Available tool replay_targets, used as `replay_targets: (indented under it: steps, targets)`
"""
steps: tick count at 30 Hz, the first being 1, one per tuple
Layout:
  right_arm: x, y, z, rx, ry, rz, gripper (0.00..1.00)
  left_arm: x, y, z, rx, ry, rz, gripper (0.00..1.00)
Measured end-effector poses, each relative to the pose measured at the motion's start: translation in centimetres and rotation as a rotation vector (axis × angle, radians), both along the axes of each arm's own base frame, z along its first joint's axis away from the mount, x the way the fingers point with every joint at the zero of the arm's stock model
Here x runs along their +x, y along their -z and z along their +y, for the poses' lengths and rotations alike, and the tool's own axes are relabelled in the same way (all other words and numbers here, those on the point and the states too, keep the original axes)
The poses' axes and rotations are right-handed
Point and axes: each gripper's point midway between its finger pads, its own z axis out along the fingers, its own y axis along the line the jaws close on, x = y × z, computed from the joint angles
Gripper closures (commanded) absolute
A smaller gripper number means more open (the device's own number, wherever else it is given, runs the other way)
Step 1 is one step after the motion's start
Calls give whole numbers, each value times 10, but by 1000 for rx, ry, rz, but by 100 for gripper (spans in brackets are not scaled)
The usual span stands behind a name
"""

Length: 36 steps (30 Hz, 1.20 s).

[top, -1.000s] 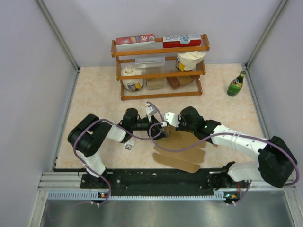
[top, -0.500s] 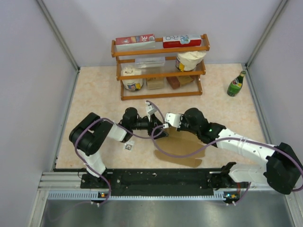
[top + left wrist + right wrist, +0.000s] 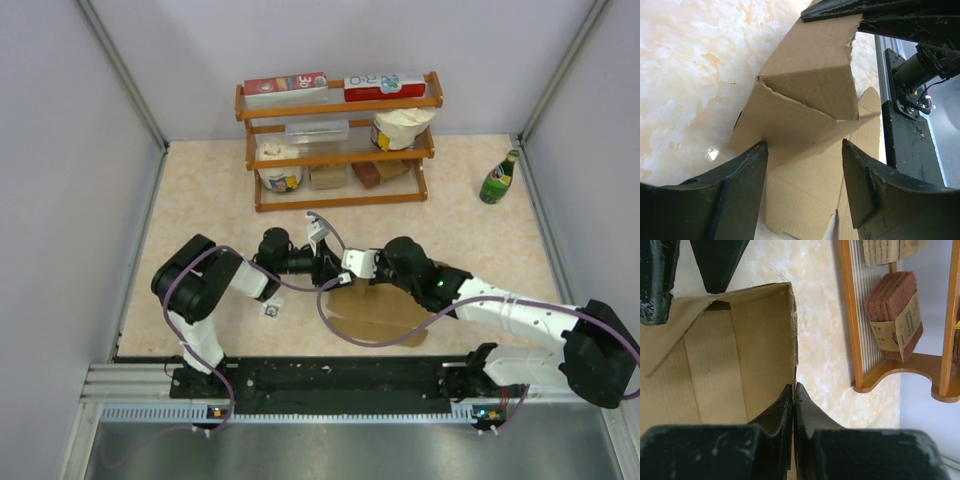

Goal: Fold the paper box

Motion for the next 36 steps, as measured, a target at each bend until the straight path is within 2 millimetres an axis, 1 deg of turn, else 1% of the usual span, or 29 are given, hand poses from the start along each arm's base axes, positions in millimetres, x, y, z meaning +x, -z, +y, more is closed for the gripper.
replay_targets:
  steps: [4, 11, 21, 28, 36]
  targets:
    - [-2, -1, 4, -3, -4, -17, 100, 4, 4, 1, 14, -23, -17, 27]
    - [-4, 6, 4, -5, 1, -62, 100, 8, 13, 11, 62, -99, -33, 23]
    - [-1, 12, -6, -32, 34, -121, 100, 17, 15, 16, 86, -160, -68, 23]
    - [4, 11, -11, -50, 52, -161, 100, 16, 19, 17, 99, -161, -60, 23]
    - [6, 20, -14, -97, 64, -199, 100, 17, 19, 16, 102, -161, -63, 23]
